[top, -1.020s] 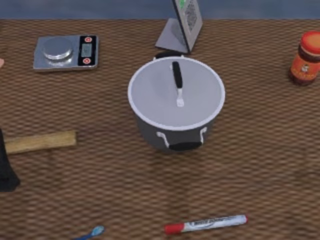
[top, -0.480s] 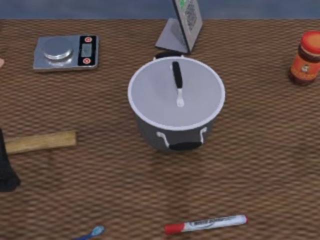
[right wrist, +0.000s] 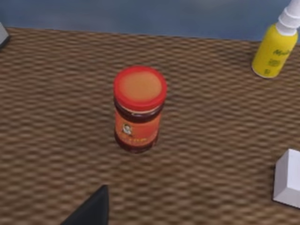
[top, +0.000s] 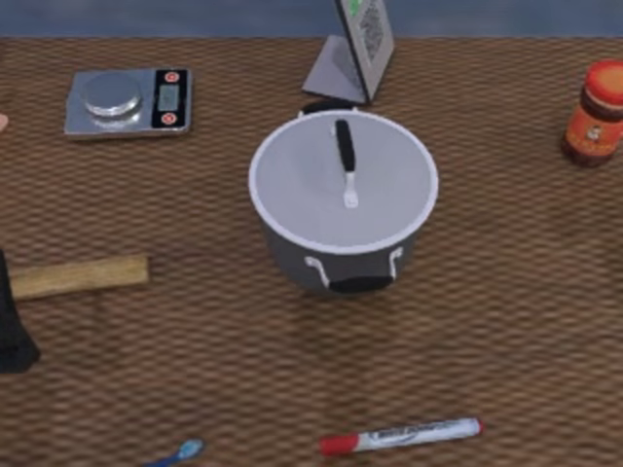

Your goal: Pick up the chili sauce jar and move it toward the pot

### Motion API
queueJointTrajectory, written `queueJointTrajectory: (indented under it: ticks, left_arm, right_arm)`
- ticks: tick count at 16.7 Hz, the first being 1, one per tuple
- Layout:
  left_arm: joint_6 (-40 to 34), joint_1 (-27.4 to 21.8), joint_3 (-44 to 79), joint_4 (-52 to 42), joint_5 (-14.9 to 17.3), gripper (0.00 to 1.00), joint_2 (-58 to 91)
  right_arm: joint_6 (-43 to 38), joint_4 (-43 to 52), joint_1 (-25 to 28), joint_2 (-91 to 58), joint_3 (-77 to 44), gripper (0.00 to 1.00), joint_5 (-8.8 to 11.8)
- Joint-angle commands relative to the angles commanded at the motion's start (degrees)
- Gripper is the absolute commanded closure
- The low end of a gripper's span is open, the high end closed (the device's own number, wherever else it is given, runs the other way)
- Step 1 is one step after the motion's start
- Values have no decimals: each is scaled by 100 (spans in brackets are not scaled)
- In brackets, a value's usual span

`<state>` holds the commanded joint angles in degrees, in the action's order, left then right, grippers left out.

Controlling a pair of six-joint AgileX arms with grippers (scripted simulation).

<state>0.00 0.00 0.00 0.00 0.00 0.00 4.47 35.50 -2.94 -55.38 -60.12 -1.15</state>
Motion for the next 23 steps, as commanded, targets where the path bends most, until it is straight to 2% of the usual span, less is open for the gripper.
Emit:
queueJointTrajectory:
  ticks: [8,14,19,23]
  left_arm:
    - [0,0,0,0,0,0,0]
    - [0,0,0,0,0,0,0]
    - [0,0,0,0,0,0,0]
    - [0,0,0,0,0,0,0]
  right_arm:
    - [568,2869,-9,-4968,-4863,0,104]
    - [994,4371,88,-8035,-8059,0,241]
    - [1239,5027,181,-9514,-9778,0,352]
    - [1300,5168,207,-9854,-10191,0,384]
